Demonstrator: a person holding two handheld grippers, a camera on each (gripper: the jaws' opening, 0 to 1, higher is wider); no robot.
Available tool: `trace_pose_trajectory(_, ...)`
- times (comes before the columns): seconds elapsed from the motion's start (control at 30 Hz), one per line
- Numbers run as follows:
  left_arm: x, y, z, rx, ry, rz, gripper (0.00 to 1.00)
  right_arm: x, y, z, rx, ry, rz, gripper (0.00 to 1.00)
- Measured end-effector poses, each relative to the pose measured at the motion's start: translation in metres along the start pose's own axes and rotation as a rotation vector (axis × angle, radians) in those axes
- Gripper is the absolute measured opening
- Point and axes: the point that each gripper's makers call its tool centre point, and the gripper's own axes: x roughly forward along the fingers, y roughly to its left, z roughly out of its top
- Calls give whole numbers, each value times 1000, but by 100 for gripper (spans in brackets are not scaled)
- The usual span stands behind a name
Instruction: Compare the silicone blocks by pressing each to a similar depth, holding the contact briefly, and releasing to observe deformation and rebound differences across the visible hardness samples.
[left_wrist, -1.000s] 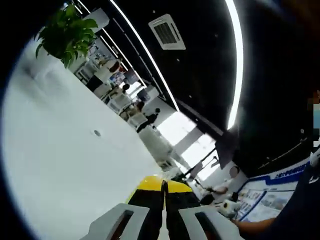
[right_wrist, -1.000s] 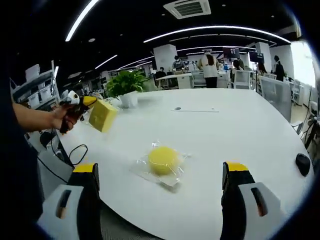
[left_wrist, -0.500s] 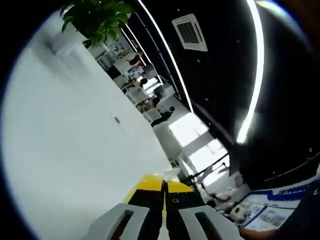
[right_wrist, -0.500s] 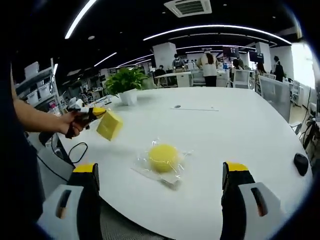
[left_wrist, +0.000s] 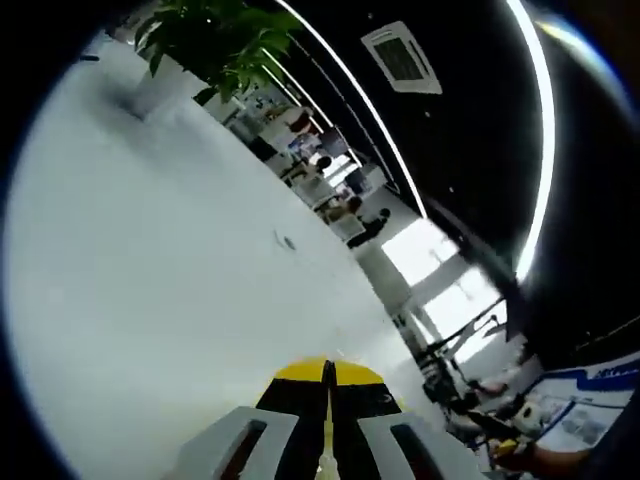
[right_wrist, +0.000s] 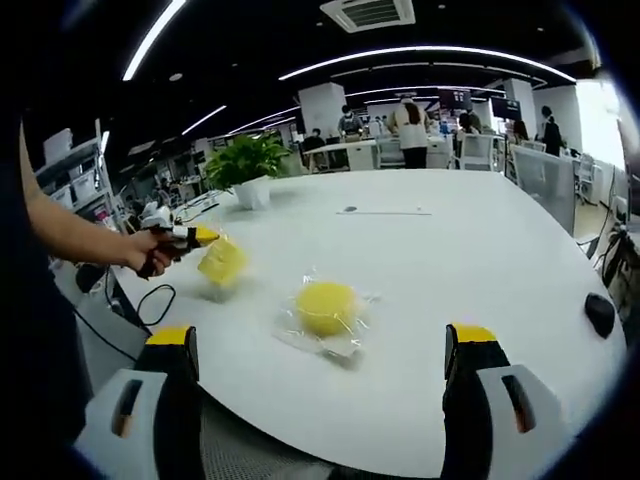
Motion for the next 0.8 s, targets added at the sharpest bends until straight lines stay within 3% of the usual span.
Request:
trace_pose_trajectory(0.07,0,4,1,95,0,31,0,0,-1,-2,7,4,0,96)
trace_pose_trajectory(0.17,-2,16,-5,142,21,90,0,1,0,-2,7,5,3,96)
trace_pose_trajectory(0.43,-3,36,-16,151,57,150,0,2,3,-2,15,2,8,96)
trace_pose_trajectory(0.63,-3,40,-19,172,77,138,0,0,2,-5,19,7,3,96)
trace_pose_trajectory(0.67,-4,45,-20,213,96,156,0,0,1,-7,21,10,1,96)
trace_pose_trajectory(0.8,-6,56,-26,216,146,201,0,0,3,-5,13,18,3,96)
